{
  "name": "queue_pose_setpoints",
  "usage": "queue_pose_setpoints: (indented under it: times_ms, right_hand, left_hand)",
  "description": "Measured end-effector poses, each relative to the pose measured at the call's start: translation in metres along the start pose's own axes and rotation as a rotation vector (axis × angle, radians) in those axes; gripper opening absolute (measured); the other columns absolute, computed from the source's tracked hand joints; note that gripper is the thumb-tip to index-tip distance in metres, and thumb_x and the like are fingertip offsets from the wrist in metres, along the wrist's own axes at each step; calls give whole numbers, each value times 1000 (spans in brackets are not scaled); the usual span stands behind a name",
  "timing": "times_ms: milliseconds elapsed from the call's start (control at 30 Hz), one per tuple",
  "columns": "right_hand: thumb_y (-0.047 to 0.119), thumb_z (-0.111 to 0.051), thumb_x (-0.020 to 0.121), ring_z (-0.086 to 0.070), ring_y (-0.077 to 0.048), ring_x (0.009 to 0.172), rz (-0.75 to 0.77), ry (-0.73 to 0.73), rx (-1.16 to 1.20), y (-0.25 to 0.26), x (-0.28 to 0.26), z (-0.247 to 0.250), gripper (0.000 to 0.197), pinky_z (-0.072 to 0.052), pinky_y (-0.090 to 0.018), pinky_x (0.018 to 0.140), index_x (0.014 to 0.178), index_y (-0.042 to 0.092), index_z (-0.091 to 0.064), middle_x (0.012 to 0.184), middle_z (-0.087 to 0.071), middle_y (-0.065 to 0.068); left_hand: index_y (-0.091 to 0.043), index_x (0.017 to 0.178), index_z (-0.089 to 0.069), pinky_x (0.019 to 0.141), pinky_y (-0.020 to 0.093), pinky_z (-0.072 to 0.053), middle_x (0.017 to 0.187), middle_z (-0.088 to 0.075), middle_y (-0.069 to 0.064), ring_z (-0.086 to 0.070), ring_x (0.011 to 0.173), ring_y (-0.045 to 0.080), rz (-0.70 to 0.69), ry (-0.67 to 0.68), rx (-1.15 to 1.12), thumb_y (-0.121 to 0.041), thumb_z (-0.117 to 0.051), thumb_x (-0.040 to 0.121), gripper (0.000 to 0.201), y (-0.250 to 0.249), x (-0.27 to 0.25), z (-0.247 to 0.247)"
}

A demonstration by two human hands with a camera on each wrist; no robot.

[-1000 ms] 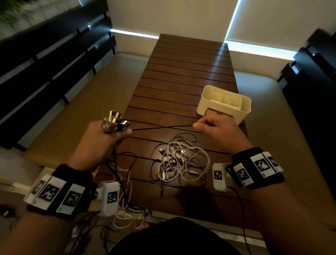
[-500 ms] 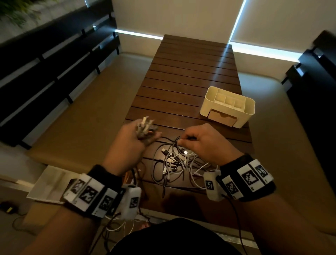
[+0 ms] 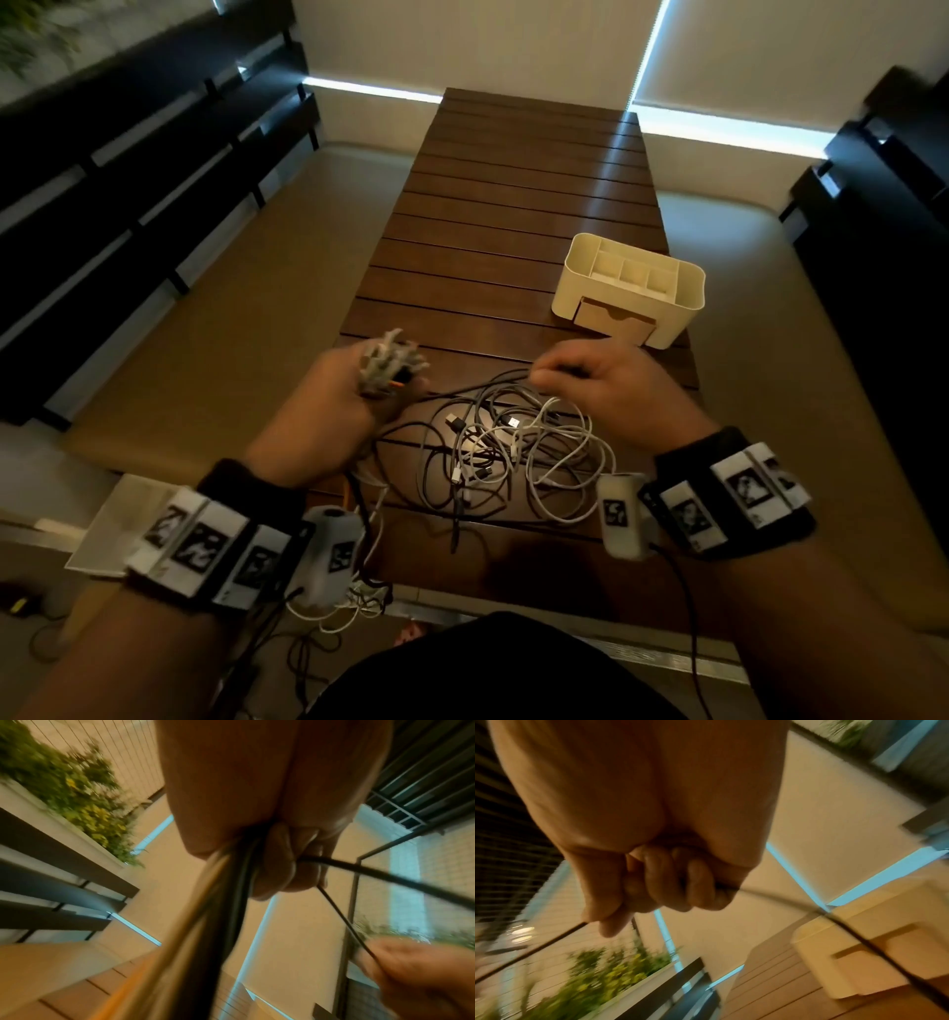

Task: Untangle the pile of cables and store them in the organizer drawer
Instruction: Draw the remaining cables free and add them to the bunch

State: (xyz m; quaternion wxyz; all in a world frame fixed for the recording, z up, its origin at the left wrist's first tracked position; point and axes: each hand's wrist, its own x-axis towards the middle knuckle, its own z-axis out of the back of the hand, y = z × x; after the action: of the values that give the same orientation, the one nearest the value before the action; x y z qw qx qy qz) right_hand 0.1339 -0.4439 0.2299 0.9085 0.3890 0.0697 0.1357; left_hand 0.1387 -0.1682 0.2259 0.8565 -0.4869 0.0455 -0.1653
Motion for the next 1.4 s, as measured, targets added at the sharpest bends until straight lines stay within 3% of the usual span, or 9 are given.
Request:
queue_pose_setpoints:
  times_ms: [167, 300, 600, 733, 867, 1000, 1100, 1233, 1400]
  right_hand:
    - [26, -61, 97, -56, 10, 82, -116, -145, -33, -16, -4, 13, 20, -40, -18, 71, 84, 41, -64, 84, -63, 15]
    - [28, -60, 98, -57, -1, 68, -233, -120, 53, -16, -7, -3, 19, -42, -24, 67, 83, 20, -69, 76, -65, 7]
    - [20, -44, 106, -73, -35, 80, -444, 449, 554, 6, -28, -46, 17, -53, -37, 65, 93, 12, -51, 88, -75, -22]
    - [22, -49, 104, -73, -36, 94, -490, 640, 476, -15, -31, -76, 16, -50, -48, 81, 91, 14, -54, 96, -76, -16]
    - [26, -58, 100, -68, -29, 93, -459, 772, 356, -29, -38, -90, 16, -49, -40, 83, 90, 19, -69, 105, -76, -7]
    - [55, -59, 93, -63, -9, 110, -279, 924, -45, -31, -37, -90, 19, -48, -43, 102, 98, 45, -73, 120, -70, 16]
    - [58, -57, 93, -58, -10, 112, -321, 841, -162, -30, -29, -86, 38, -47, -38, 100, 121, 34, -67, 125, -65, 12]
    - [50, -60, 94, -63, -5, 88, -328, 510, -1, -27, -16, -97, 26, -55, -35, 87, 110, 31, -68, 101, -68, 12]
    - [45, -65, 93, -54, -8, 100, -290, 169, -90, -33, 8, -127, 31, -50, -31, 88, 117, 26, -60, 115, -50, 11]
  left_hand:
    - [-20, 73, -55, 44, 20, -34, 53, -51, -8, -41, 47, 10, 100, -39, -28, -26, -67, 93, 24, 11, 0, 5]
    - [-18, 77, -55, 42, 17, -35, 56, -53, -3, -42, 46, 12, 171, -87, -55, -22, -65, 95, 21, 14, 2, 5]
    - [-18, 90, -64, 53, 24, -47, 62, -67, -1, -56, 50, 4, 298, -157, -49, -27, -64, 95, 10, 37, -7, 16]
    - [-6, 100, -65, 73, 27, -55, 79, -72, 1, -68, 64, 0, 335, -183, -63, -19, -66, 94, 14, 44, -9, 11]
    - [-5, 105, -67, 45, 20, -41, 75, -74, -5, -47, 51, 18, 373, -211, -31, -26, -63, 96, 23, 51, -11, 10]
    - [-5, 108, -62, 50, 30, -35, 83, -75, 7, -46, 45, 10, 410, -236, -130, -24, -62, 97, 22, 53, -13, 13]
    - [-8, 105, -62, 54, 31, -39, 68, -71, 0, -50, 55, 18, 400, -243, -122, -27, -63, 96, 21, 53, -14, 11]
    - [-8, 102, -63, 56, 29, -41, 64, -63, -1, -53, 47, -1, 369, -238, -92, -26, -63, 96, 19, 50, -17, 8]
    - [-16, 93, -63, 46, 22, -41, 61, -61, -2, -52, 46, 1, 354, -234, -147, -26, -64, 95, 11, 47, -29, 9]
